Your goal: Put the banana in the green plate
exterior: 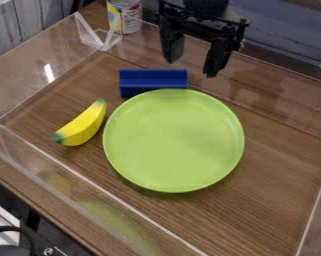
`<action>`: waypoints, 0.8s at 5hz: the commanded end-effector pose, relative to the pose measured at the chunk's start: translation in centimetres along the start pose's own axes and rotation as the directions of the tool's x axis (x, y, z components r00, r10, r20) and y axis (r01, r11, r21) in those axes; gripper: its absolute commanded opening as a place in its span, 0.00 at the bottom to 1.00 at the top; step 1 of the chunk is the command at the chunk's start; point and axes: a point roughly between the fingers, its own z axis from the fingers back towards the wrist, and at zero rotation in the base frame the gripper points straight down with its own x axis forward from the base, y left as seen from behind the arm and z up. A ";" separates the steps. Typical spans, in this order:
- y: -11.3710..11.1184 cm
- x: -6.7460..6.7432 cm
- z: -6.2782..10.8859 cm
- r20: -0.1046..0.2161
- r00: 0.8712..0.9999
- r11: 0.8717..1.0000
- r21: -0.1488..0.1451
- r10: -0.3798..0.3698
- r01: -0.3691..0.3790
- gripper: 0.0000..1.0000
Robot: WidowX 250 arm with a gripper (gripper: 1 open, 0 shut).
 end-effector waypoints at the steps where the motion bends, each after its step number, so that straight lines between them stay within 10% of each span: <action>1: 1.4 -0.7 -0.7 -0.019 1.000 1.000 0.003 -0.002 0.002 1.00; 4: 11.5 -6.9 -2.8 0.073 0.996 0.998 -0.011 0.059 -0.059 1.00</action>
